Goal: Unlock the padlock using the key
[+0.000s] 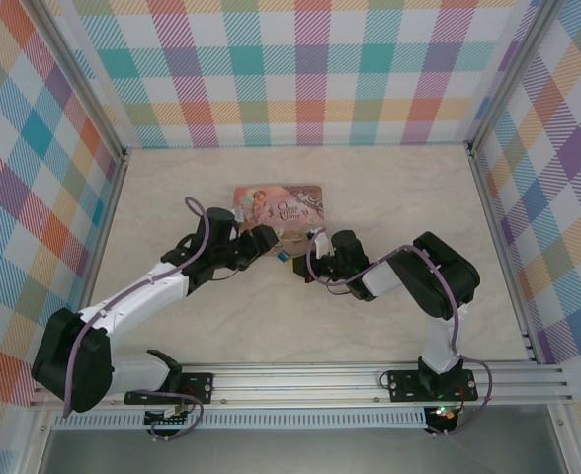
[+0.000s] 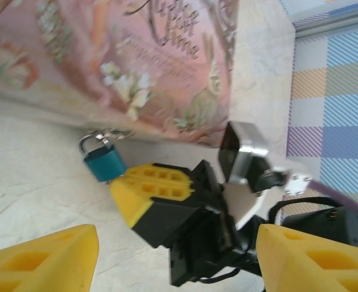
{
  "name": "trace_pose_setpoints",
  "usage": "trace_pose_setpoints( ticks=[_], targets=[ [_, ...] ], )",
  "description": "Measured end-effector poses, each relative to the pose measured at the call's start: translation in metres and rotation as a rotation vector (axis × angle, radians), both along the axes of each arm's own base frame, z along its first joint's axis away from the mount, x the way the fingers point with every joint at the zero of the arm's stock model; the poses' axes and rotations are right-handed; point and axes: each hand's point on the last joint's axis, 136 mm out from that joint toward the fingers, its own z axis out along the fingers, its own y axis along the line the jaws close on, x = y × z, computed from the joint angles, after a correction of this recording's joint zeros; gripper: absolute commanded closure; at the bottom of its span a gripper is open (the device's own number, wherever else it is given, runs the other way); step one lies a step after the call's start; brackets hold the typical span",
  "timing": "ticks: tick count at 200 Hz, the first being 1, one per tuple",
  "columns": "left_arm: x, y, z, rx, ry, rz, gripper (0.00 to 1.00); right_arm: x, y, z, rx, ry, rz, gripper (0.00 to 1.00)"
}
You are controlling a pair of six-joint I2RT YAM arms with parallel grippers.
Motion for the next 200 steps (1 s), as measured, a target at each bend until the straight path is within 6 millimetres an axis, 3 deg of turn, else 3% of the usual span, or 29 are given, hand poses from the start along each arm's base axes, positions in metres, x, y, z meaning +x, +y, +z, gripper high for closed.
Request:
trace_pose_setpoints(
  ticks=[28, 45, 115, 160, 200],
  targets=[
    [-0.013, 0.007, -0.033, -0.011, 0.061, 0.031, 0.37, -0.007, 0.004, 0.007, 0.017, 0.063, -0.008, 1.0],
    [-0.016, 0.01, -0.044, -0.032, 0.077, 0.054, 0.39, -0.011, 0.007, 0.008, 0.028, 0.106, -0.013, 1.0],
    [-0.005, 0.009, -0.041, -0.147, 0.018, 0.131, 0.49, -0.013, 0.017, 0.013, 0.054, 0.257, -0.049, 1.0],
    [0.002, 0.005, -0.062, -0.183, 0.062, 0.168, 0.55, -0.013, 0.019, 0.015, 0.061, 0.312, -0.06, 1.0],
    [0.006, -0.002, -0.067, -0.206, 0.068, 0.173, 0.6, -0.013, 0.02, 0.016, 0.061, 0.33, -0.067, 1.0]
  ],
)
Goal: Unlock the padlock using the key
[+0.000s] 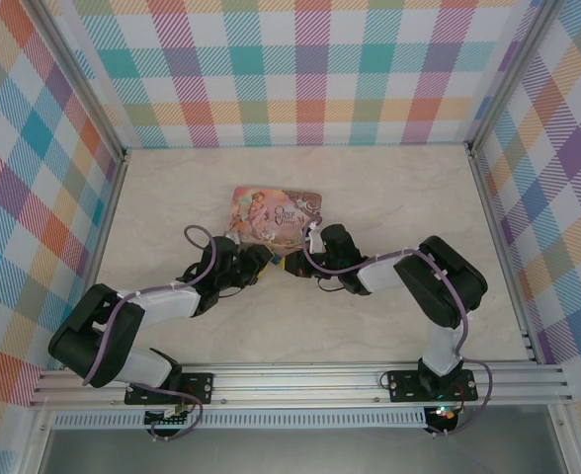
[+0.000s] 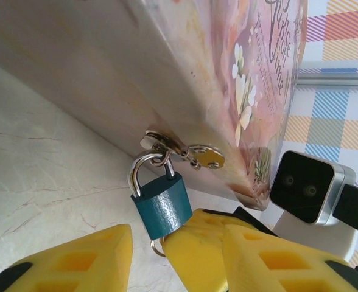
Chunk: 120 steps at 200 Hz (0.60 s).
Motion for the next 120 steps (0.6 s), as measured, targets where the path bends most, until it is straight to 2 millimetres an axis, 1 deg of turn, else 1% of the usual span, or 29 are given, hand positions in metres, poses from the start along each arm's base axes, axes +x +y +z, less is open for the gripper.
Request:
trace_pose_setpoints(
  ticks=[13, 34, 66, 77, 96, 120],
  targets=[
    [0.002, -0.002, -0.002, -0.009, 0.002, 0.002, 0.62, 0.0, 0.0, 0.0, 0.001, 0.003, -0.001, 1.0],
    [0.004, -0.004, -0.011, -0.015, 0.02, 0.009, 0.63, 0.0, 0.001, 0.001, 0.004, 0.012, -0.002, 1.0],
    [0.005, -0.006, -0.021, -0.016, 0.041, 0.021, 0.63, 0.001, 0.001, 0.001, 0.004, 0.017, -0.004, 1.0],
    [0.007, -0.006, -0.021, -0.02, 0.036, 0.025, 0.64, 0.001, 0.001, 0.001, 0.004, 0.018, -0.004, 1.0],
    [0.01, -0.007, -0.02, -0.03, 0.025, 0.032, 0.68, 0.001, 0.001, 0.001, 0.002, 0.019, -0.004, 1.0],
    [0.014, -0.009, -0.019, -0.049, 0.019, 0.041, 0.7, 0.001, 0.001, 0.001, 0.002, 0.021, -0.004, 1.0]
  ],
)
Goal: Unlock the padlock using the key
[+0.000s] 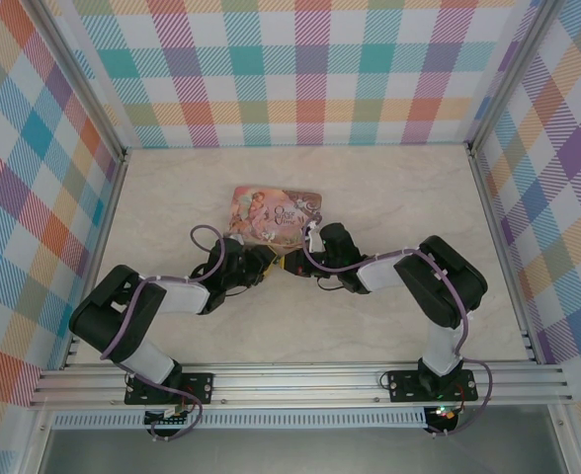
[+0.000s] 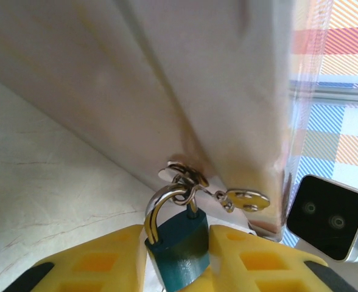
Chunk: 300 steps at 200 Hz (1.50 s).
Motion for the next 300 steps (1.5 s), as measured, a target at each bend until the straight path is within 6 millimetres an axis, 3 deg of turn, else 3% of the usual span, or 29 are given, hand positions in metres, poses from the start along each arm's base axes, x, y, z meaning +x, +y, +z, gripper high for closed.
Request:
trace_pose_setpoints(
  ticks=[56, 90, 141, 242, 300],
  targets=[
    [0.002, -0.001, 0.0, -0.012, 0.003, 0.013, 0.77, 0.001, 0.0, 0.0, -0.002, 0.004, -0.006, 1.0],
    [0.002, -0.001, 0.0, -0.016, 0.007, 0.021, 0.88, 0.002, 0.0, 0.0, -0.003, 0.008, -0.011, 1.0],
    [0.003, -0.001, 0.001, -0.016, 0.006, 0.03, 1.0, 0.004, -0.001, 0.001, 0.0, 0.019, -0.021, 0.87],
    [0.008, -0.006, 0.008, -0.018, -0.001, 0.03, 1.0, 0.002, -0.008, 0.018, 0.008, -0.012, -0.039, 0.62],
    [0.009, -0.008, 0.008, -0.012, 0.013, 0.027, 1.0, 0.008, -0.033, 0.058, -0.099, -0.214, -0.077, 0.51]
  ],
)
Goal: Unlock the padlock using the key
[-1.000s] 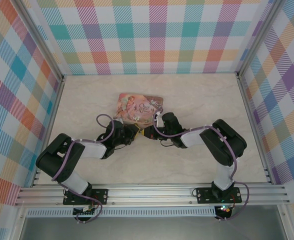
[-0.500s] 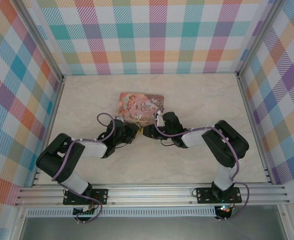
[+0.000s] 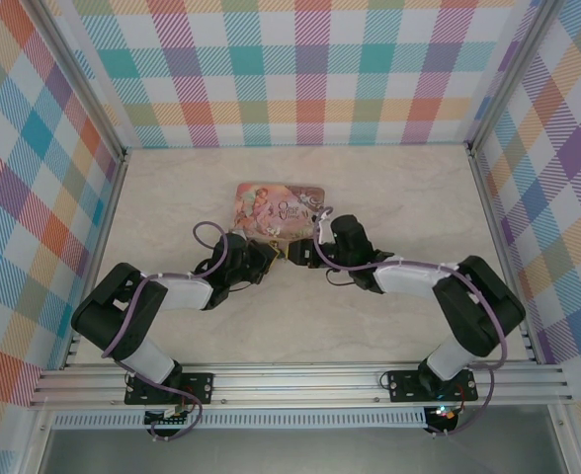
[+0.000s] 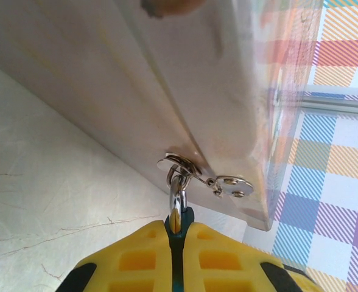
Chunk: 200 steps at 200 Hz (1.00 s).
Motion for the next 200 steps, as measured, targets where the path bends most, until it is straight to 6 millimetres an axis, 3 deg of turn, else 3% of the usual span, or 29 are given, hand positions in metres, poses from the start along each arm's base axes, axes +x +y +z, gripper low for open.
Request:
trace_pose_setpoints(
  ticks=[27, 46, 60, 76, 123, 200],
  targets=[
    [0.0, -0.001, 0.0, 0.002, 0.004, -0.003, 1.0, 0.004, -0.02, 0.019, -0.102, -0.14, -0.032, 0.4],
    [0.0, -0.002, 0.0, 0.005, 0.012, -0.006, 1.0, 0.007, -0.035, 0.036, -0.175, -0.251, -0.061, 0.26],
    [0.0, -0.002, -0.001, 0.007, 0.016, -0.006, 1.0, 0.009, -0.046, 0.049, -0.219, -0.338, -0.082, 0.09],
    [0.0, -0.002, -0.001, 0.01, 0.021, -0.006, 1.0, 0.01, -0.059, 0.062, -0.263, -0.42, -0.113, 0.0],
    [-0.001, -0.001, 0.0, 0.017, 0.032, -0.005, 1.0, 0.012, -0.095, 0.07, -0.386, -0.554, -0.202, 0.0],
    [0.001, -0.003, 0.002, 0.027, 0.051, -0.008, 1.0, 0.006, -0.104, 0.054, -0.524, -0.636, -0.123, 0.0]
  ],
)
